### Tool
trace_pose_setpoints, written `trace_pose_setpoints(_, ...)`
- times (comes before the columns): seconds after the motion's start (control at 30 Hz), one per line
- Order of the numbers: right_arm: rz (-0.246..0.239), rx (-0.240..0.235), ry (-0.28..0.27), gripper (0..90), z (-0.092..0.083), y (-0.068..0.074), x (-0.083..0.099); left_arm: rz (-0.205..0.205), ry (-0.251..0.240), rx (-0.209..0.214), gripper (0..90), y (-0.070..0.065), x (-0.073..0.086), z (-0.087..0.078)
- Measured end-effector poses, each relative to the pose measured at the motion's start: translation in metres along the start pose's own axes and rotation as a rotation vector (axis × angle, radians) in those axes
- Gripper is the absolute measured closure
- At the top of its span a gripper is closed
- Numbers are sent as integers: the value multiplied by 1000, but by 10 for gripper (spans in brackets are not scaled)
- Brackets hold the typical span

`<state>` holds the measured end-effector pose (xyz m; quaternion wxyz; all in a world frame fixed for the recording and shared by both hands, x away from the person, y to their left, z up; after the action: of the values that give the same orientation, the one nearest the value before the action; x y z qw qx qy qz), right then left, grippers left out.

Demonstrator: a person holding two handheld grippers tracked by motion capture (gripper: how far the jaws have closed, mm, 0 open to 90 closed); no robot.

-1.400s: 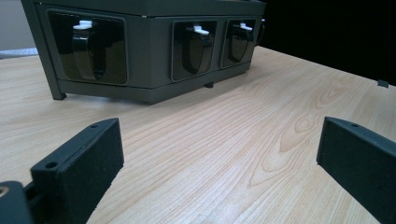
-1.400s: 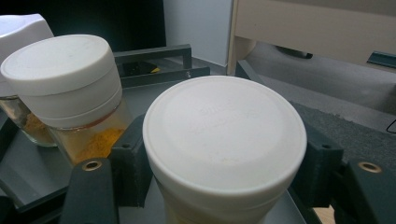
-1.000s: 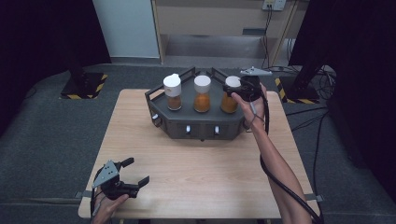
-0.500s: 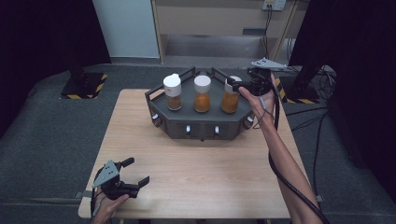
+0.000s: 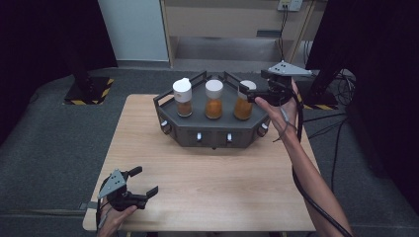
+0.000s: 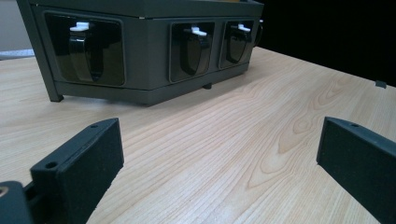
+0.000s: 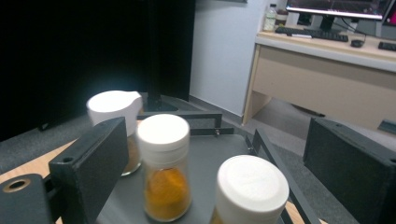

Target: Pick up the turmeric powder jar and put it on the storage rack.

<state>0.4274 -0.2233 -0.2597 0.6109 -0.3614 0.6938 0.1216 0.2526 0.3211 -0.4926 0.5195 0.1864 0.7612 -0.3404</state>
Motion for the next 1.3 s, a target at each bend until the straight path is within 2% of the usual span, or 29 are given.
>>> trace_pose_setpoints(0.13, -35, -12, -12, 69, -16, 9, 1, 0, -1, -7, 0, -1, 0, 0)
trace_pose_setpoints(0.3, -44, -39, -26, 69, -36, 15, 7, -3, -2, -10, 0, 0, 0, 0)
trace_pose_setpoints(0.37, -56, -36, -25, 69, -43, 18, 11, -2, 1, -7, 0, -1, 0, 0)
trace_pose_setpoints(0.57, -44, -55, -34, 69, -59, 22, 26, 2, 7, -4, 0, 0, 0, 0)
trace_pose_setpoints(1.03, -40, -38, -32, 69, -91, 36, 53, 20, 15, 5, 0, -2, 0, 0)
trace_pose_setpoints(1.3, -14, -20, -7, 69, -115, 40, 79, 15, 5, 6, 0, -1, 1, -1)
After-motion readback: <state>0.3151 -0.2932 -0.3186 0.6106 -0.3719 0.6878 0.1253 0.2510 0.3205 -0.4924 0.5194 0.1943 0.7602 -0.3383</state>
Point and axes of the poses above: each handheld gripper's, and its own axes: z roughly forward along the jaws, x roughly out of its underside, y roughly to its left, the point moved 7 cm from there along z, roughly forward along the jaws, and after that the axes turned 13 degrees about -z, right-handed, at the moved point
